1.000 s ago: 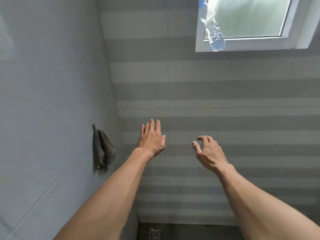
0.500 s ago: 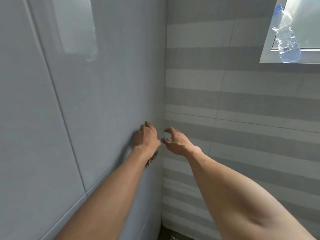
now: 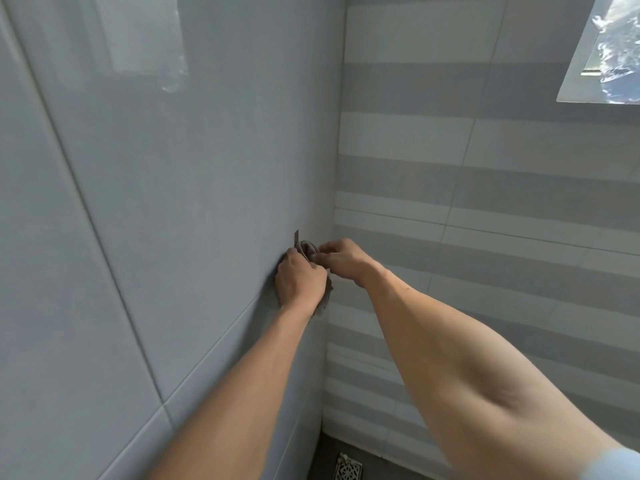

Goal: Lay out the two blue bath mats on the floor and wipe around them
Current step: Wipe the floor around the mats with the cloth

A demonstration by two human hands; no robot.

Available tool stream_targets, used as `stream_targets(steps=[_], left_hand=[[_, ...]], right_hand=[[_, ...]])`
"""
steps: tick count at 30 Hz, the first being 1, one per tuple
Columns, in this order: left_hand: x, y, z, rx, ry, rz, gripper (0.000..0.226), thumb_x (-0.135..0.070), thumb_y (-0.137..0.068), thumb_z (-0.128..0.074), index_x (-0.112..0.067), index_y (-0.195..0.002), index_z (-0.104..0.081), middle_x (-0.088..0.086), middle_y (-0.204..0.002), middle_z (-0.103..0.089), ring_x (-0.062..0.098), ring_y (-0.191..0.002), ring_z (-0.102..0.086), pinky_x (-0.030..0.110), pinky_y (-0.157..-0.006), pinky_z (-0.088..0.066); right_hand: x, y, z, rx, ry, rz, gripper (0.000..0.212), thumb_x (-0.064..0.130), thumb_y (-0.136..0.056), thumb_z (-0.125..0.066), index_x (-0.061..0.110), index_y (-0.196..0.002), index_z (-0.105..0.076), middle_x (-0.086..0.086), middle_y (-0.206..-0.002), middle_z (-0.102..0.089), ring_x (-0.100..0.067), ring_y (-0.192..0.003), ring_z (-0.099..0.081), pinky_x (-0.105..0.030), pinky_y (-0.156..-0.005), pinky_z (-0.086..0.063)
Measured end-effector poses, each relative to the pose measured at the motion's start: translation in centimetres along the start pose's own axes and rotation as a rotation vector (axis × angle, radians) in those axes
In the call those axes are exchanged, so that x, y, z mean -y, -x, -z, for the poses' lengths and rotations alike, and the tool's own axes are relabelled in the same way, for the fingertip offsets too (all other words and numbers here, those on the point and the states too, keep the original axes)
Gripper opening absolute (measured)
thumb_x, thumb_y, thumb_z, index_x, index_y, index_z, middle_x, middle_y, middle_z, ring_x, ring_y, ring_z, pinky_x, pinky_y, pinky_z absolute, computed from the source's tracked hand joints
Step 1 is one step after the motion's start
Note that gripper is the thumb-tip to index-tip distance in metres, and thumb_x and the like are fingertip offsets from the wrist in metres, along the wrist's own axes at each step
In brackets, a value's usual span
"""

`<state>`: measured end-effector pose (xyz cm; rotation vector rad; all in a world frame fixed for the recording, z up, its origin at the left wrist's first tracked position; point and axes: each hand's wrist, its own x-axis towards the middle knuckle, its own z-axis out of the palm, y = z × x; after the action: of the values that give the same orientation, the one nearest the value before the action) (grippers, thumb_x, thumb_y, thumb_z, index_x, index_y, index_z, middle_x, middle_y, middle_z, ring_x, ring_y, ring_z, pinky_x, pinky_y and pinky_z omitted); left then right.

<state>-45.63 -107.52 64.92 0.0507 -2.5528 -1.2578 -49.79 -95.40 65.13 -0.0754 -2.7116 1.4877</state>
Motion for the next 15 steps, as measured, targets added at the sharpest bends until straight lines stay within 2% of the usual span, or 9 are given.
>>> stream_targets(steps=[2,4,6,8,10,12,13,15], left_hand=[[-0.6,-0.6,-0.4,0.011,0.068,0.035,0.037,-0.02,-0.091,-0.055,0.0,-0.121,-0.058,0.021,-0.123,-0.064,0.035,-0.116,-0.059,0.035,-0.092,-0.046],[-1.3,-1.4,-0.6,-0.023,0.111,0.051,0.034,-0.026,-0.091,-0.057,-0.003,-0.115,-0.063,0.018,-0.116,-0.068,0.034,-0.11,-0.062,0.034,-0.084,-0.048],[-2.0,-1.7,-1.0,-0.067,0.154,0.026,0.02,-0.024,-0.091,-0.057,-0.012,-0.101,-0.069,0.012,-0.107,-0.072,0.032,-0.101,-0.065,0.029,-0.071,-0.044],[-2.9,-1.7,-1.8,-0.058,0.165,-0.067,0.014,-0.025,-0.088,-0.058,-0.021,-0.092,-0.071,0.008,-0.104,-0.069,0.029,-0.097,-0.064,0.029,-0.071,-0.045],[-4.3,-1.2,-3.1,0.048,0.218,-0.192,0.021,-0.03,-0.084,-0.062,-0.022,-0.103,-0.068,0.005,-0.111,-0.063,0.025,-0.105,-0.061,0.034,-0.088,-0.051],[-5.9,0.1,-4.7,0.238,0.277,-0.306,0.043,-0.032,-0.083,-0.067,-0.02,-0.124,-0.06,-0.001,-0.119,-0.06,0.018,-0.114,-0.056,0.033,-0.1,-0.046],[-6.7,0.8,-5.5,0.338,0.31,-0.34,0.043,-0.029,-0.084,-0.068,-0.02,-0.125,-0.06,-0.004,-0.116,-0.062,0.014,-0.111,-0.057,0.029,-0.097,-0.045],[-8.2,2.5,-7.2,0.507,0.373,-0.374,0.023,-0.021,-0.088,-0.067,-0.019,-0.111,-0.068,-0.003,-0.101,-0.071,0.012,-0.095,-0.064,0.023,-0.082,-0.048]], right_hand=[[-0.1,0.2,1.8,0.015,-0.098,0.0,0.014,0.025,-0.09,-0.069,0.014,-0.083,-0.075,-0.007,-0.086,-0.074,-0.023,-0.085,-0.069,-0.037,-0.087,-0.057],[0.0,0.9,4.0,-0.008,-0.175,-0.016,0.021,0.027,-0.091,-0.068,0.008,-0.097,-0.075,-0.014,-0.101,-0.076,-0.03,-0.1,-0.071,-0.043,-0.097,-0.057],[0.0,2.1,6.4,-0.034,-0.206,-0.025,0.021,0.027,-0.091,-0.068,0.007,-0.097,-0.072,-0.013,-0.099,-0.072,-0.028,-0.096,-0.069,-0.043,-0.096,-0.056],[-0.2,3.9,8.9,-0.047,-0.242,-0.02,0.013,0.024,-0.092,-0.067,0.011,-0.092,-0.07,-0.009,-0.092,-0.066,-0.023,-0.087,-0.064,-0.039,-0.089,-0.056],[-0.7,6.1,11.3,-0.07,-0.294,-0.018,0.008,0.019,-0.094,-0.067,0.012,-0.092,-0.068,-0.007,-0.089,-0.066,-0.021,-0.083,-0.063,-0.036,-0.081,-0.056],[-1.8,8.6,13.5,-0.098,-0.328,-0.025,0.005,0.016,-0.093,-0.068,0.012,-0.096,-0.068,-0.005,-0.088,-0.067,-0.02,-0.081,-0.064,-0.033,-0.078,-0.054],[-2.5,10.0,14.7,-0.114,-0.328,-0.028,0.008,0.016,-0.093,-0.07,0.012,-0.099,-0.07,-0.005,-0.089,-0.069,-0.019,-0.082,-0.065,-0.033,-0.079,-0.054],[-4.0,13.1,17.2,-0.162,-0.269,-0.045,0.017,0.019,-0.09,-0.074,0.012,-0.106,-0.074,-0.007,-0.095,-0.074,-0.019,-0.085,-0.069,-0.033,-0.082,-0.055]])
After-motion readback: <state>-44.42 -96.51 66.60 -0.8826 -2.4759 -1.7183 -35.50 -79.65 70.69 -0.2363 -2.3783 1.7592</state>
